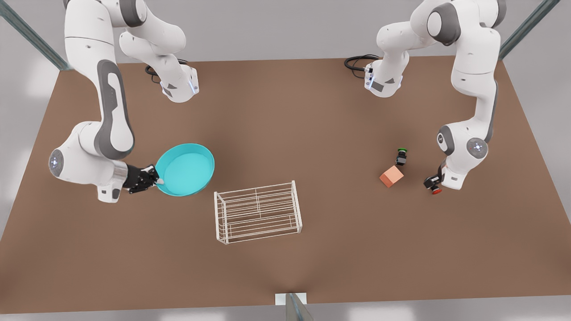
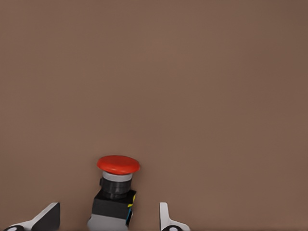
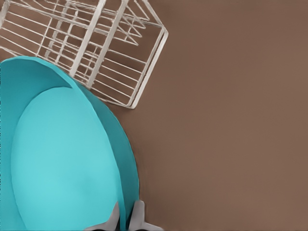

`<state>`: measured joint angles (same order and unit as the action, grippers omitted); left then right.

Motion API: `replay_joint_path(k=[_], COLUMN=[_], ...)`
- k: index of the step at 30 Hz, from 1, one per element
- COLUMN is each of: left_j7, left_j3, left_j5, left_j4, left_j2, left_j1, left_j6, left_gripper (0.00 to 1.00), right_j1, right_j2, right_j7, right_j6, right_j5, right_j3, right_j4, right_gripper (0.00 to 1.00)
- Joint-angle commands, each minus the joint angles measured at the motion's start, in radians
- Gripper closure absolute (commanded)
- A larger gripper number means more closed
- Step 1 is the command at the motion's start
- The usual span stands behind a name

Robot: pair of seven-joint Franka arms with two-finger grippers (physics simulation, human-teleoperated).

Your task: Place the plate on the shelf with right arm and place the red button switch in the plate with left arm

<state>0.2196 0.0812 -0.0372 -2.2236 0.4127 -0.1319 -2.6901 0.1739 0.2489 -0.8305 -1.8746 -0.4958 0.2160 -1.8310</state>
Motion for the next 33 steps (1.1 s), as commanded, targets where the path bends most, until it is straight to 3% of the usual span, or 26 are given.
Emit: replay_joint_path(k=[1,7,21,23,25,28,33], left_j7=[-0.028,-0.028,-0.028,-0.028,-0.025,-0.022,-0.035], left_j3=[0.0,0.0,-0.006,-0.006,-0.008,-0.008,-0.008], left_j5=[-0.001,-0.001,0.01,0.03,0.03,0.031,0.028], left_j4=[-0.005,-0.014,-0.03,-0.03,-0.028,-0.028,-0.025], left_j2=[0.006,0.041,0.049,0.051,0.051,0.051,0.022], left_j1=[0.0,0.0,-0.02,-0.018,-0.018,-0.018,-0.017], left_j6=[-0.057,-0.12,-0.123,-0.123,-0.123,-0.123,-0.109], left_gripper=[0.0,0.0,0.0,0.11,0.34,0.5,0.5], right_j1=[0.019,0.099,0.214,0.237,0.239,0.24,0.249], right_j2=[0.003,0.033,0.377,0.415,0.428,0.455,0.467], right_j7=[0.137,0.289,0.686,0.703,0.703,0.715,0.714], right_j6=[0.141,0.169,0.112,0.035,-0.004,-0.073,-0.09], right_j5=[-0.01,-0.009,-0.081,-0.096,-0.098,-0.109,-0.112], right_j3=[-0.009,-0.017,-0.035,-0.035,-0.035,-0.037,-0.037], right_j4=[0.05,0.18,0.581,0.592,0.593,0.595,0.587], right_gripper=[0.78,0.77,0.77,0.77,0.77,0.77,0.72])
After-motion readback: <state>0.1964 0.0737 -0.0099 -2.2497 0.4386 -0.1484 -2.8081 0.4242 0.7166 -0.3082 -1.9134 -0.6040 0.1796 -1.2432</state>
